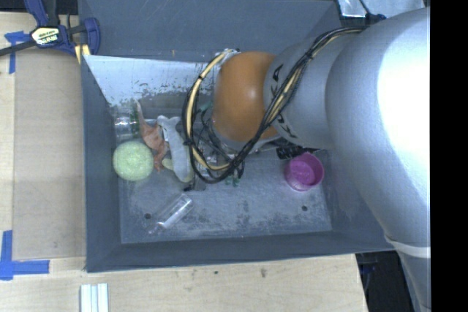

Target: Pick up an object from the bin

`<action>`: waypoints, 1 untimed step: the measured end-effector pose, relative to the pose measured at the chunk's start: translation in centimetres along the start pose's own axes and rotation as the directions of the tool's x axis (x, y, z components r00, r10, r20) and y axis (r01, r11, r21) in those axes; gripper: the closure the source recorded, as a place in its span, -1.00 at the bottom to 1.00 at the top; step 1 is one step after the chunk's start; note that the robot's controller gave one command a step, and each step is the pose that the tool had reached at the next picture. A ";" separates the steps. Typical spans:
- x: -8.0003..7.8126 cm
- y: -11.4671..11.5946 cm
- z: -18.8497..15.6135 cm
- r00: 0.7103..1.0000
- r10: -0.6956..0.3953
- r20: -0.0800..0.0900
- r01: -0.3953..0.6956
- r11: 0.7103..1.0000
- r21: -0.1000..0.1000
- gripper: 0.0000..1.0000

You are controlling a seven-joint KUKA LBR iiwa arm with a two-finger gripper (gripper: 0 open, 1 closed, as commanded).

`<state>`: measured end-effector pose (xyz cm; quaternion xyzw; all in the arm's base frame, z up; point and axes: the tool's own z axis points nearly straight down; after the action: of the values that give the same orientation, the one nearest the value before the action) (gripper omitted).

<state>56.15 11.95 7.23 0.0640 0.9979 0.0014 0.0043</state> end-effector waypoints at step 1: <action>0.1 0.0 -0.4 1.000 0.000 -0.003 0.000 1.000 0.001 1.00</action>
Offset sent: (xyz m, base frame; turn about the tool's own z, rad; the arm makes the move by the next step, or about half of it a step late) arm 0.0000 -0.0001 0.0630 0.0000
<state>56.03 11.92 7.64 0.0638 0.9980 0.0009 0.0025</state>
